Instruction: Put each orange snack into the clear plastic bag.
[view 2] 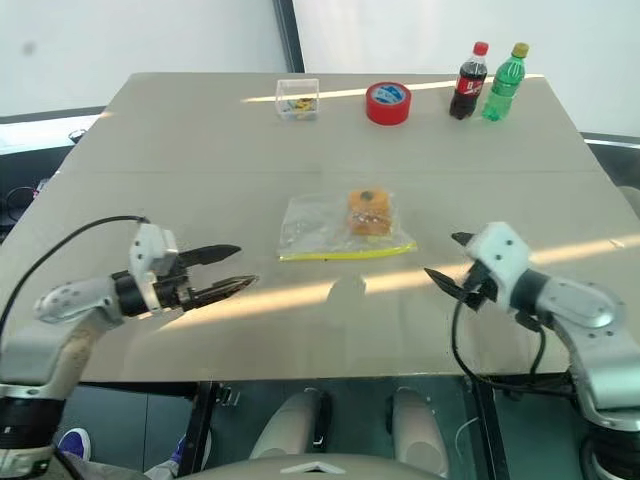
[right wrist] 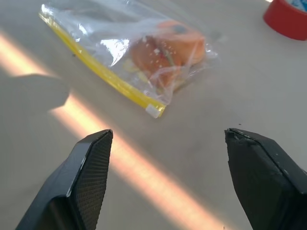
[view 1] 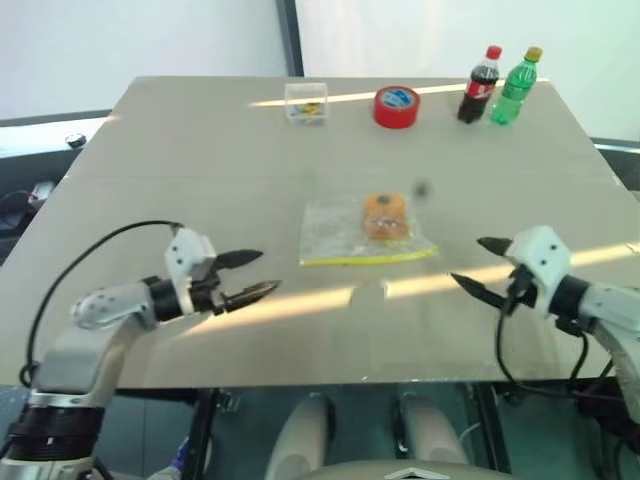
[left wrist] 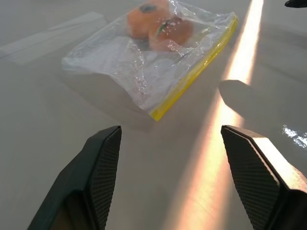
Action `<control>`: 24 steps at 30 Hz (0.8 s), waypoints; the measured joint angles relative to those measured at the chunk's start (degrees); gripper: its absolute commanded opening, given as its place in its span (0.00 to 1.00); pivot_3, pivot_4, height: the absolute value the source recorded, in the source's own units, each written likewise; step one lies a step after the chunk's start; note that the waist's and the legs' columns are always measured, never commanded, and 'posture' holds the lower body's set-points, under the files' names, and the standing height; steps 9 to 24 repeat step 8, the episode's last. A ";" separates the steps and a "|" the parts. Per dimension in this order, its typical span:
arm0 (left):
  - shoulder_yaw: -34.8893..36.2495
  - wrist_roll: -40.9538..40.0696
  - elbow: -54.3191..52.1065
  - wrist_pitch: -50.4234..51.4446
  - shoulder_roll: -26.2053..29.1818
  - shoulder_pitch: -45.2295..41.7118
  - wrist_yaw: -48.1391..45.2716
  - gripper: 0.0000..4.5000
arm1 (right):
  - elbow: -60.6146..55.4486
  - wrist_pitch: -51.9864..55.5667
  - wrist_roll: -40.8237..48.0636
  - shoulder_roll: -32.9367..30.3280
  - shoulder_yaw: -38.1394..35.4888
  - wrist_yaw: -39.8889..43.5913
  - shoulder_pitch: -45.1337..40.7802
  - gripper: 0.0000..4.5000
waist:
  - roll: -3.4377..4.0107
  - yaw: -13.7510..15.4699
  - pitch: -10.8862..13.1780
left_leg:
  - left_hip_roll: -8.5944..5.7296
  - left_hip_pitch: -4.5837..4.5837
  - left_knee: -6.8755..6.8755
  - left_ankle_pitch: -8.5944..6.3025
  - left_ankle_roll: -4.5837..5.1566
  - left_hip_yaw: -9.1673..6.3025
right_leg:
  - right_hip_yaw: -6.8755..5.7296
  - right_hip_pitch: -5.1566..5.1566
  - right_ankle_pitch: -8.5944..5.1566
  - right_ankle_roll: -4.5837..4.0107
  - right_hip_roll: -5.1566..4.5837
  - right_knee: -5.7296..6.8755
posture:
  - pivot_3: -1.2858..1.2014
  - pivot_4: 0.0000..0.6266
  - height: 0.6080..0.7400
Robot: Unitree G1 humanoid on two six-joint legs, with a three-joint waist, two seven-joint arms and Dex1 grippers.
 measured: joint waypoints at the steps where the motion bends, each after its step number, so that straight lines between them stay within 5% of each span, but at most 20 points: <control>1: 1.05 -0.77 -0.42 1.28 1.05 0.85 -0.76 0.78 | -0.26 0.10 1.64 -1.27 -2.55 1.30 1.91 1.00 | 0.00 0.13 0.02 | 0.00 0.11 -0.04 -0.01 0.01 0.00 | 0.00 0.10 -0.01 0.00 0.00 -0.04 | 0.52 0.24 1.00; 7: 6.04 -2.05 -0.41 4.20 3.65 2.25 -2.87 0.78 | -0.11 -0.86 6.02 -3.83 -11.10 3.89 9.28 1.00 | 0.02 0.40 0.01 | 0.12 0.33 -0.13 -0.01 0.01 0.15 | 0.10 0.19 -0.01 -0.01 0.04 -0.04 | 0.52 0.24 1.00; 24: 6.21 -1.91 -0.40 4.17 3.74 2.25 -3.06 0.78 | -0.11 -1.18 6.03 -4.14 -11.13 3.88 9.65 1.00 | 0.02 0.40 0.01 | 0.13 0.33 -0.13 -0.01 0.01 0.17 | 0.11 0.19 -0.01 -0.01 0.04 -0.04 | 0.52 0.24 1.00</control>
